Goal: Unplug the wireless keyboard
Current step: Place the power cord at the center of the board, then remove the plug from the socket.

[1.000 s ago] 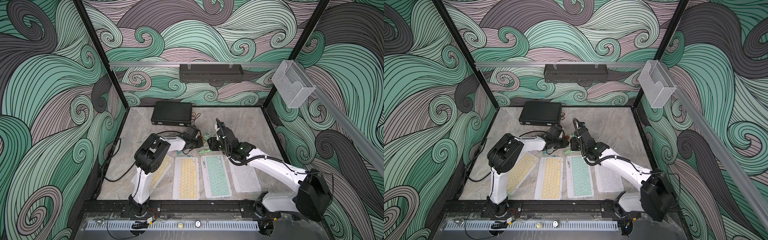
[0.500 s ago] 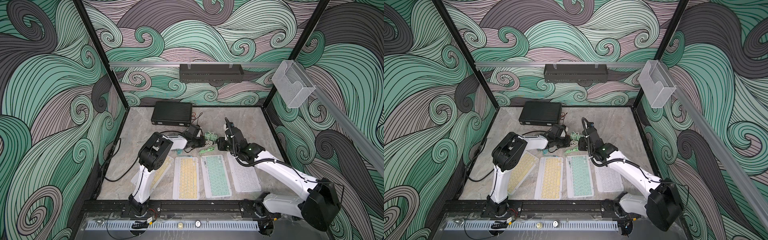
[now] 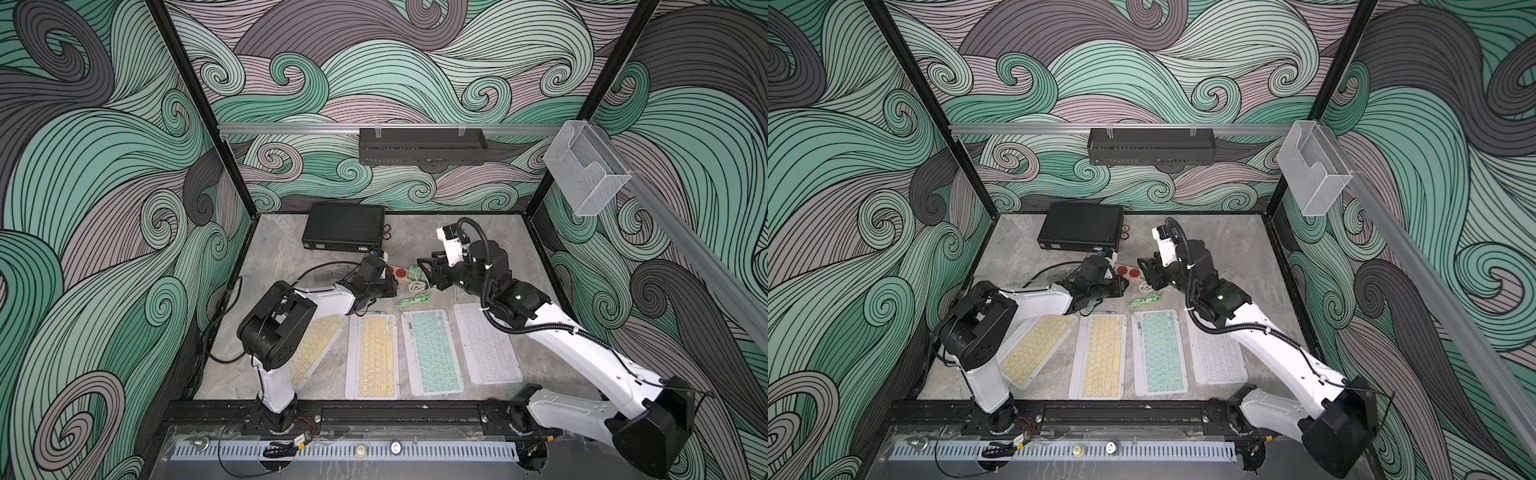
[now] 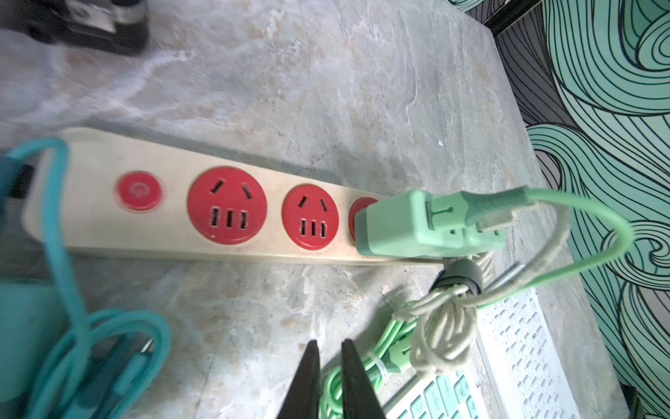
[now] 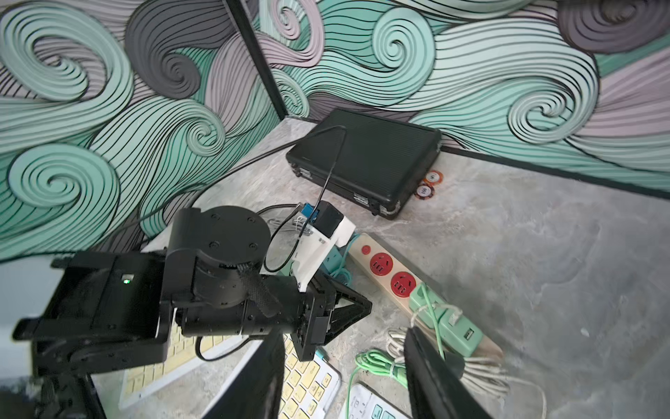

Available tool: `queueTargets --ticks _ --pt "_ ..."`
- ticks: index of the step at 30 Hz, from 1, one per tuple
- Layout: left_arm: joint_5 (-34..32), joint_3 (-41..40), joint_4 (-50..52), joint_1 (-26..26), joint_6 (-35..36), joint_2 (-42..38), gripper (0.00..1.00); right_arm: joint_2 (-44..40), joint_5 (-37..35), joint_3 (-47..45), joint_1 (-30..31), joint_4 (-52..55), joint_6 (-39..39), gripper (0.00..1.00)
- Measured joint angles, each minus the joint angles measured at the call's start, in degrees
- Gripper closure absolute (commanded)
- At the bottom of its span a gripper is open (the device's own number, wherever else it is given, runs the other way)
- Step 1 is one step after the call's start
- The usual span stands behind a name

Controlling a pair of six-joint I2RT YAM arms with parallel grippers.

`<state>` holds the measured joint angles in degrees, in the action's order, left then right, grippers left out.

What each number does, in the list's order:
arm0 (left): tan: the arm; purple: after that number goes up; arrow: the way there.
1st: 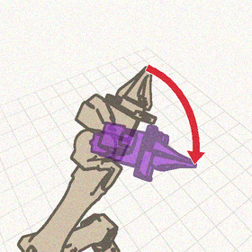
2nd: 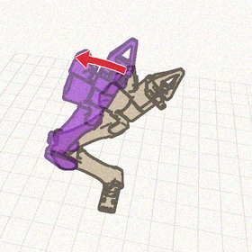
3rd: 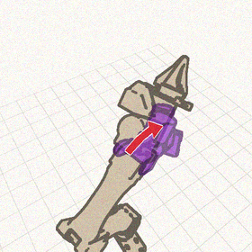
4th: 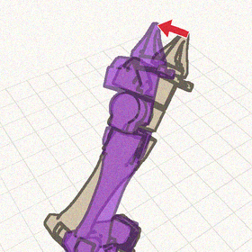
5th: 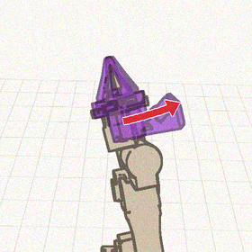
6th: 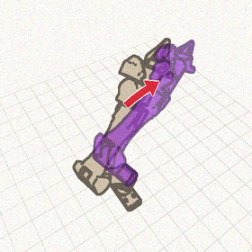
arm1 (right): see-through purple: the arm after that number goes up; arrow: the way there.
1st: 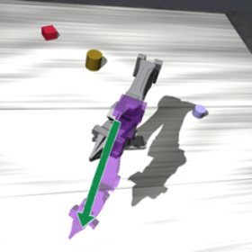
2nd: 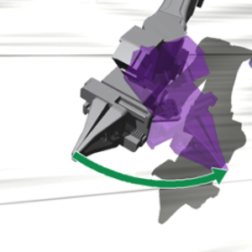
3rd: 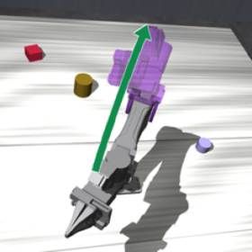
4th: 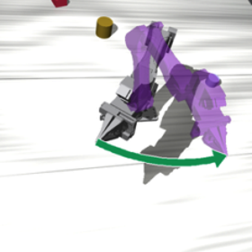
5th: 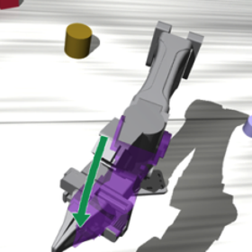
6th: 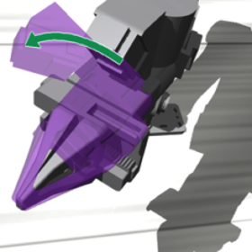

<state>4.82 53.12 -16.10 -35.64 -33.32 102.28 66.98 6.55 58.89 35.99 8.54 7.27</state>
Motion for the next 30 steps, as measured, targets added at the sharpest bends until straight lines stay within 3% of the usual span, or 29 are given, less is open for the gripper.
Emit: queueTargets --ticks 6,12,22,30 --pt "-4.87 -3.56 -4.31 -0.04 1.99 -0.66 0.83 11.85 3.04 19.47 -2.21 9.81 -12.7 0.47" --pt "-6.88 -3.54 -5.62 -0.11 4.9 -0.5 0.84 27.91 3.98 40.7 -3.39 27.69 -23.5 0.53" --pt "-10.86 -3.32 -3.3 -0.11 5.38 -0.5 0.84 45.92 5.14 56.48 -3.39 48.5 -30.64 0.66" --pt "-11.04 -3.32 -3.06 -0.11 4.46 -0.5 0.84 53.46 0.87 63.17 -3.39 57.77 -33.0 0.6"
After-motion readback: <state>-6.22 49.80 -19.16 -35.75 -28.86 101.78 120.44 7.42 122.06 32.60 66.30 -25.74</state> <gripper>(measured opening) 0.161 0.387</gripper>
